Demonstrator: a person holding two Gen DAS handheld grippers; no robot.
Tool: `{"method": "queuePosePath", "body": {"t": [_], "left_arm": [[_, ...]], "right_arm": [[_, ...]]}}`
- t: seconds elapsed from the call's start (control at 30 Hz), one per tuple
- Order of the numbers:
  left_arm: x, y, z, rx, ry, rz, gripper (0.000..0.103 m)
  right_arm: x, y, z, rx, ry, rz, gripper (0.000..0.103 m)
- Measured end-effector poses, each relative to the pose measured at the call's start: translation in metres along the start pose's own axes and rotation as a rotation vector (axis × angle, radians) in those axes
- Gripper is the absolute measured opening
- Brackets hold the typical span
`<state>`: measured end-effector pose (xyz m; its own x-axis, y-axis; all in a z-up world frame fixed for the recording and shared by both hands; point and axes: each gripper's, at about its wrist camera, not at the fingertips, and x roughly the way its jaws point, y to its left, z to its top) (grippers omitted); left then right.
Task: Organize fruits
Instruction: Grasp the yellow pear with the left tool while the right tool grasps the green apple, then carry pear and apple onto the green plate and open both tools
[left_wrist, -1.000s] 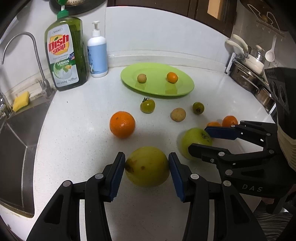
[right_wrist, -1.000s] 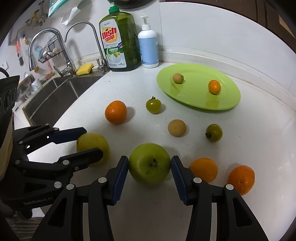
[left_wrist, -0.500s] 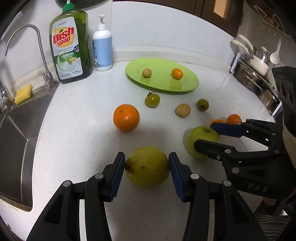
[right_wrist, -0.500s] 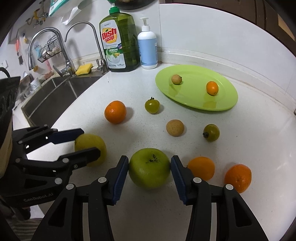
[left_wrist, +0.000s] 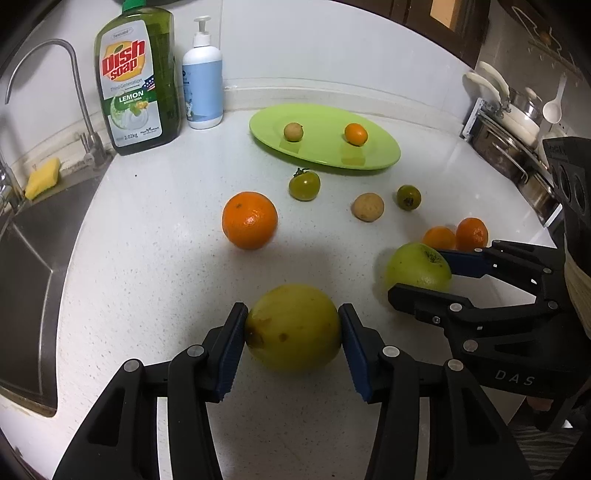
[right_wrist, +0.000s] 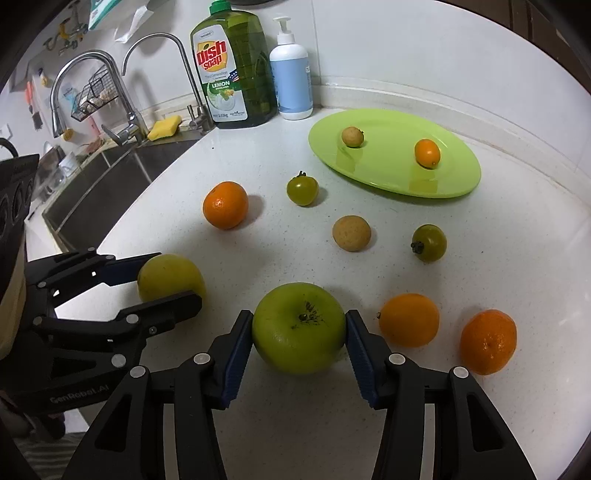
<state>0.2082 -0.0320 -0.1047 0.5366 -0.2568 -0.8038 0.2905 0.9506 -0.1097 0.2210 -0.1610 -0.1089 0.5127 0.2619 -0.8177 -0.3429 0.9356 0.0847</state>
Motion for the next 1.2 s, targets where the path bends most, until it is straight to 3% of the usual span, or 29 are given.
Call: {"method": "queuePosePath", "body": {"t": [0.4,1.2], "left_arm": [[-0.017,-0.005,0.007,0.003,-0.032,0.007,0.049],[-0.053,-0.032,0.084,0.072,-0.227,-0.023,0.049]], "right_arm": [[-0.009,-0.004,-0.003,0.015,-0.013,0.009,0.050],[-0.083,-0.036,0.049,0.056,-0.247,-0.080,0.050]]}}
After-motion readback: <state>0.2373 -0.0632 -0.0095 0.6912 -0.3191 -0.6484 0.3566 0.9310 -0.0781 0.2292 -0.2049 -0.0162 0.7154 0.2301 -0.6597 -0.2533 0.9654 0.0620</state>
